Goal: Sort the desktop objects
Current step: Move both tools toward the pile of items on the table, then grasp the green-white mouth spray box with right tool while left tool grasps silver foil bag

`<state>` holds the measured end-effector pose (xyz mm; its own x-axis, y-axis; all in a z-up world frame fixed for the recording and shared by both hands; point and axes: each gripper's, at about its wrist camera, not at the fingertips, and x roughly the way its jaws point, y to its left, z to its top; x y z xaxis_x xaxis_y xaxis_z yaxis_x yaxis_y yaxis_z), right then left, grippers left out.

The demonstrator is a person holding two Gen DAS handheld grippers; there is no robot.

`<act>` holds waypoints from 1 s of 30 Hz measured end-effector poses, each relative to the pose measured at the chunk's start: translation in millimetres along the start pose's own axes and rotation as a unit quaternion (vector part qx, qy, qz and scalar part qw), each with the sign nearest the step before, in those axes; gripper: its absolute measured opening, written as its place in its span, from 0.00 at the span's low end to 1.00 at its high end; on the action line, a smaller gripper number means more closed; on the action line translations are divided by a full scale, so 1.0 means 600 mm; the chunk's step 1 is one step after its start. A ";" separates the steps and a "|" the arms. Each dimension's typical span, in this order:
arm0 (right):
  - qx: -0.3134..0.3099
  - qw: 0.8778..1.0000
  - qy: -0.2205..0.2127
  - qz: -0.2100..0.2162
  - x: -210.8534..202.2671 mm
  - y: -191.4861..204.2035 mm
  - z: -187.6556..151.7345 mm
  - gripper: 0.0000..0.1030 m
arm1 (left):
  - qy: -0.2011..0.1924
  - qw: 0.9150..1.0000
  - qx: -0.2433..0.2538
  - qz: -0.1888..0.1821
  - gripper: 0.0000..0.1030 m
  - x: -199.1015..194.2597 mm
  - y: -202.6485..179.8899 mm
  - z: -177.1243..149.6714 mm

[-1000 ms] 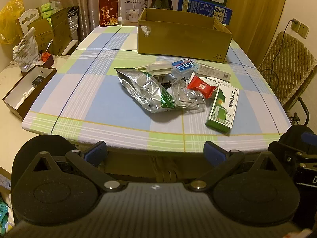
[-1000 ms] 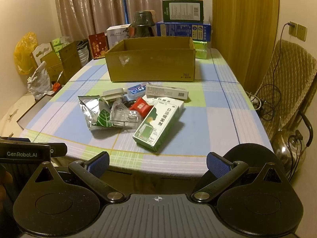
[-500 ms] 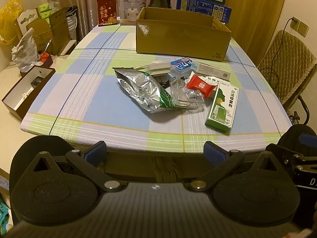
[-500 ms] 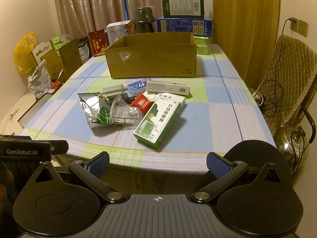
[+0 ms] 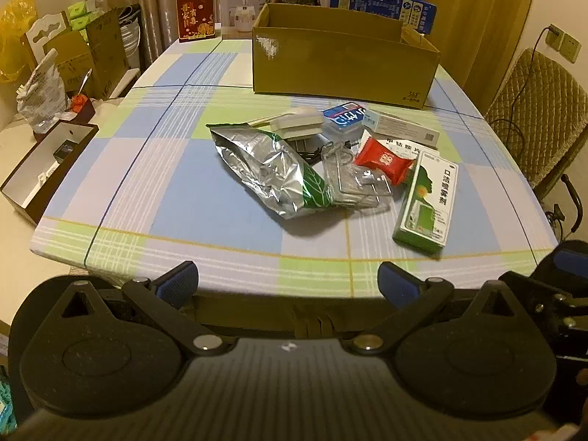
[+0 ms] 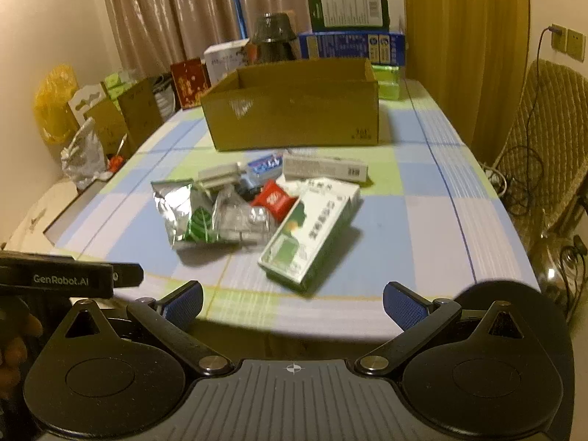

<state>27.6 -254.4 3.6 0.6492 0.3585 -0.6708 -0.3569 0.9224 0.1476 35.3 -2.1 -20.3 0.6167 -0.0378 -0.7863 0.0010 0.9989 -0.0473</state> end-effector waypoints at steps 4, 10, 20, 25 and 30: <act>0.023 0.999 -0.023 -0.013 0.017 -0.010 0.008 0.98 | 0.005 1.000 -0.003 -0.001 0.99 0.019 0.006 0.016; 0.015 0.999 -0.011 -0.041 0.063 -0.011 0.025 0.98 | 0.012 1.000 -0.012 0.002 0.99 0.057 0.020 0.044; 0.023 0.998 0.031 -0.042 0.167 -0.006 0.054 0.98 | 0.031 0.998 -0.060 0.009 0.99 0.133 0.062 0.078; 0.030 0.998 0.042 -0.045 0.211 -0.004 0.051 0.88 | 0.037 0.997 -0.066 0.007 0.99 0.165 0.068 0.091; 0.036 0.996 0.062 -0.061 0.252 -0.008 0.049 0.69 | 0.043 0.996 -0.076 -0.001 0.99 0.194 0.072 0.097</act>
<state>147.2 -200.3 -77.4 0.5954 0.2268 -0.7707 -0.2283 0.9675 0.1083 153.1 38.1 -77.8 0.5467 -0.0495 -0.8358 -0.1214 0.9830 -0.1376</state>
